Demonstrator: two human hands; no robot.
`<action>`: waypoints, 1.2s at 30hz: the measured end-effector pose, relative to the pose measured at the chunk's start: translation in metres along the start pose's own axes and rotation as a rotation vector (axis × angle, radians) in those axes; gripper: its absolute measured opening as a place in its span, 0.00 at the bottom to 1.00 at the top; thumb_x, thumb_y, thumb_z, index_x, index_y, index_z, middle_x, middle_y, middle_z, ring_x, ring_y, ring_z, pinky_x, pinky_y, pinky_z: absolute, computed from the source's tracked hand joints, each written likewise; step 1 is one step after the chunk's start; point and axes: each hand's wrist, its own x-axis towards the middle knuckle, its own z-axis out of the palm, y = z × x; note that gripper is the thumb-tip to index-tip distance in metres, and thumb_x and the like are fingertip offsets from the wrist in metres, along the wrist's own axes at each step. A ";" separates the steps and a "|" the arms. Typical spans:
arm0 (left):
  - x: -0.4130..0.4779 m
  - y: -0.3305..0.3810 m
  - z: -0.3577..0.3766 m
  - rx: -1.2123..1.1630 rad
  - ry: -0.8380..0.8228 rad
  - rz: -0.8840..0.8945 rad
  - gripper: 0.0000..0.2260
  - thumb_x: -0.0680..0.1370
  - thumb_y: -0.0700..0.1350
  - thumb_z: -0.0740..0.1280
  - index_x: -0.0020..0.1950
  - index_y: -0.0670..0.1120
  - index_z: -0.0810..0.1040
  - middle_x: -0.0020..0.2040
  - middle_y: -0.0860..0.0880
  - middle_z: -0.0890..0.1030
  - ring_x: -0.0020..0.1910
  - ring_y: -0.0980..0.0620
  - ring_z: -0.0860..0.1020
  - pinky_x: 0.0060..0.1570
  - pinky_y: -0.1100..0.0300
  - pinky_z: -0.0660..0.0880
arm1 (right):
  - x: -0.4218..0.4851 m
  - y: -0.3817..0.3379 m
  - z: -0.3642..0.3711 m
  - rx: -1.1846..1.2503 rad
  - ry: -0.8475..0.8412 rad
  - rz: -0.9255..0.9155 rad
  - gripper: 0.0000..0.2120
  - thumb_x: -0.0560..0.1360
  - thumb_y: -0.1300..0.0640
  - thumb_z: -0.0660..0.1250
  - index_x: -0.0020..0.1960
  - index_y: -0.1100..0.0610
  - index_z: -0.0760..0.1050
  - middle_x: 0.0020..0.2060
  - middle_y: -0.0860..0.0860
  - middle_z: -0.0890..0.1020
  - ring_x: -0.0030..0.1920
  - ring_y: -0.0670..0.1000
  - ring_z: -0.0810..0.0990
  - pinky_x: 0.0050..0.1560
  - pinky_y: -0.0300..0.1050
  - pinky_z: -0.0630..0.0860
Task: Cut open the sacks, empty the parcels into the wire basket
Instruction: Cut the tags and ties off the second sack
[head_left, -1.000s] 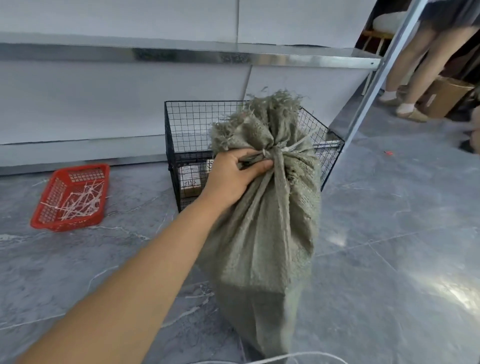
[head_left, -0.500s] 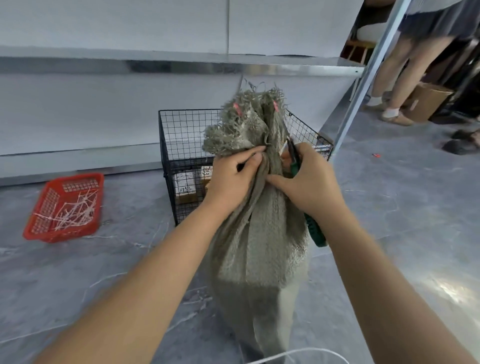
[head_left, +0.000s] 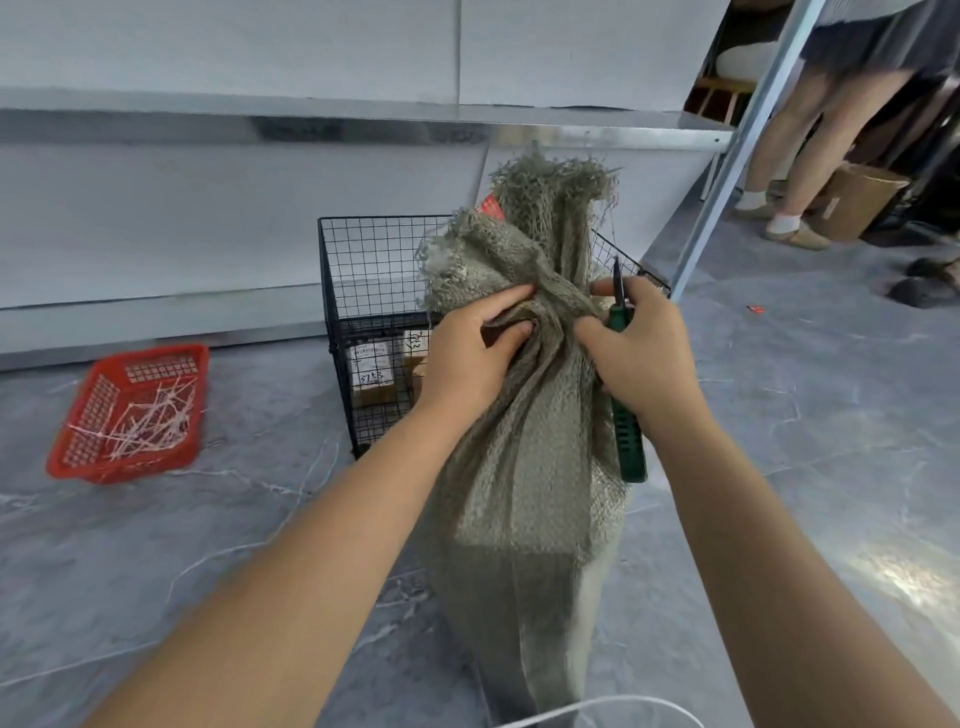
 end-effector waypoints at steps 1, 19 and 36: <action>0.000 0.001 0.002 -0.009 0.004 -0.002 0.17 0.75 0.39 0.67 0.64 0.46 0.75 0.61 0.49 0.79 0.61 0.54 0.76 0.64 0.62 0.70 | 0.000 0.000 -0.001 0.001 -0.018 0.000 0.07 0.73 0.62 0.63 0.48 0.52 0.71 0.30 0.45 0.73 0.26 0.43 0.70 0.26 0.36 0.67; 0.014 -0.009 0.006 -0.141 0.358 -0.137 0.13 0.73 0.34 0.66 0.49 0.47 0.66 0.33 0.55 0.76 0.27 0.67 0.73 0.32 0.75 0.68 | 0.012 0.021 0.004 0.195 0.075 0.243 0.06 0.72 0.62 0.63 0.37 0.58 0.70 0.30 0.55 0.70 0.34 0.53 0.68 0.36 0.48 0.65; 0.012 -0.040 -0.145 0.080 0.786 -0.232 0.07 0.74 0.36 0.65 0.51 0.39 0.80 0.43 0.49 0.78 0.43 0.54 0.76 0.41 0.70 0.71 | 0.028 0.029 0.039 0.166 0.346 0.328 0.06 0.72 0.62 0.61 0.37 0.59 0.69 0.28 0.51 0.68 0.31 0.52 0.68 0.39 0.47 0.66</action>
